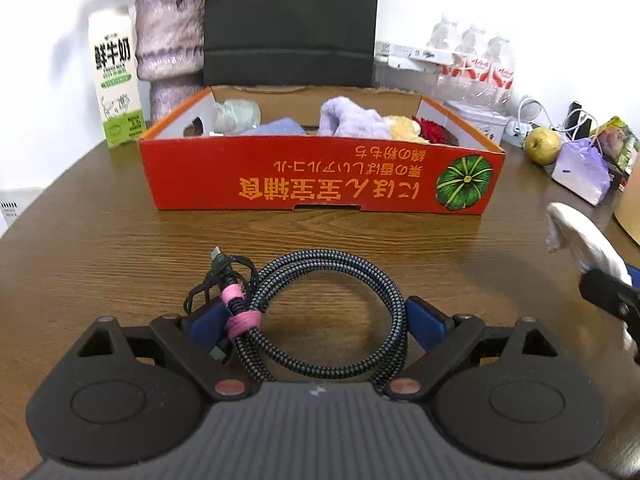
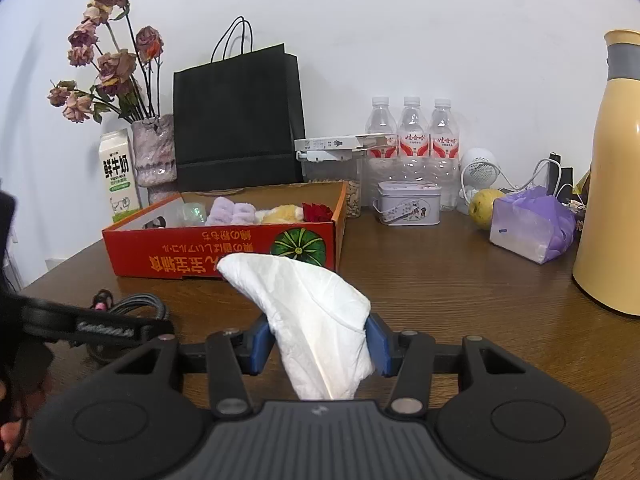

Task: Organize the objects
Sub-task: 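Carry the cable and tissue into the red box and open both grippers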

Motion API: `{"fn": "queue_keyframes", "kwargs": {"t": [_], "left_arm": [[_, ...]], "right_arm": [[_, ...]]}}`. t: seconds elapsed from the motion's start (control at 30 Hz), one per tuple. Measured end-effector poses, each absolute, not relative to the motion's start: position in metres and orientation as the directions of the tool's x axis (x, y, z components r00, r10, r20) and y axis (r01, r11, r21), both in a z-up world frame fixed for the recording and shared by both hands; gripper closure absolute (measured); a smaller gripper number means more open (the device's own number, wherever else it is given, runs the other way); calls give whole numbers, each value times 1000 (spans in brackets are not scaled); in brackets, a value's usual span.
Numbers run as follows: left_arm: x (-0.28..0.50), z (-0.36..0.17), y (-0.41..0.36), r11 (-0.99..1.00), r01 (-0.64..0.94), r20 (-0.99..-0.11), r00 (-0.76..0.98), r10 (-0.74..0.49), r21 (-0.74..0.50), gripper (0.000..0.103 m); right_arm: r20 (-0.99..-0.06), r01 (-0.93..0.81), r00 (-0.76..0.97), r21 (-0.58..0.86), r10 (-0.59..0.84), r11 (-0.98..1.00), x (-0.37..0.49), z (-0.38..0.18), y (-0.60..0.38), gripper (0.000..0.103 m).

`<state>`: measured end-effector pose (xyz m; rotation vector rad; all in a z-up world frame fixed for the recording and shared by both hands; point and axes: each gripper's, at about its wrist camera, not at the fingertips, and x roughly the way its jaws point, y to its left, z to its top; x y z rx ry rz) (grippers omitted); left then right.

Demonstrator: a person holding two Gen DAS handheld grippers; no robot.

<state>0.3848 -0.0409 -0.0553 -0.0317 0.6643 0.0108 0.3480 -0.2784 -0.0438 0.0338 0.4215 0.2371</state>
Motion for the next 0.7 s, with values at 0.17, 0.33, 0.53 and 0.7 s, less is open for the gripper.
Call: {"fn": "queue_keyframes", "kwargs": {"t": [0.17,0.33,0.53,0.7], "left_arm": [[359,-50,-36,999,-23,-585,811,5,-25,9],[332,-41,-28,999,-32,-531,847,10,-32,9],[310,-30,-22,998,-53,-456,889,36,-24,9],[307,-23,-11,996,-68,-436,899,40,-50,9]], "right_arm": [[-389,-225,889,85,240,971,346,-44,-278,55],[-355,-243,899,83,257,966,338,-40,-273,55],[-325,-286,898,78,296,955,321,-33,-252,55],[-315,-301,897,80,310,950,315,-29,-236,55]]}}
